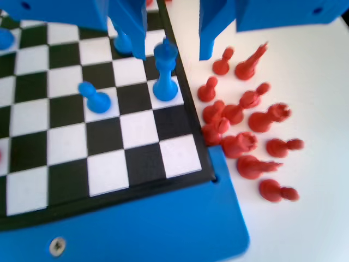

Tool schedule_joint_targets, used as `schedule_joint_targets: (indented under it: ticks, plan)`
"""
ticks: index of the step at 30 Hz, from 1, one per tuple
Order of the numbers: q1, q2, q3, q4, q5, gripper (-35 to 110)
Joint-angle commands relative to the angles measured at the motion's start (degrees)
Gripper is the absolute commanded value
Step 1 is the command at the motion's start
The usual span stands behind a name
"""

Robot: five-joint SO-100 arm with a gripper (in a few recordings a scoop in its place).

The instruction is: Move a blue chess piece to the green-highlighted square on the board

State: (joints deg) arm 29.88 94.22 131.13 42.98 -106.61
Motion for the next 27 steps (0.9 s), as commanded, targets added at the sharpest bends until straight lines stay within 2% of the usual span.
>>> schedule_joint_targets:
  ticks: [1, 27]
  plan:
    - [1.1, 0.6, 0.1, -1.0, -0.8, 14]
    - [-0.5, -1.2, 4.1, -7.7, 0.8, 13]
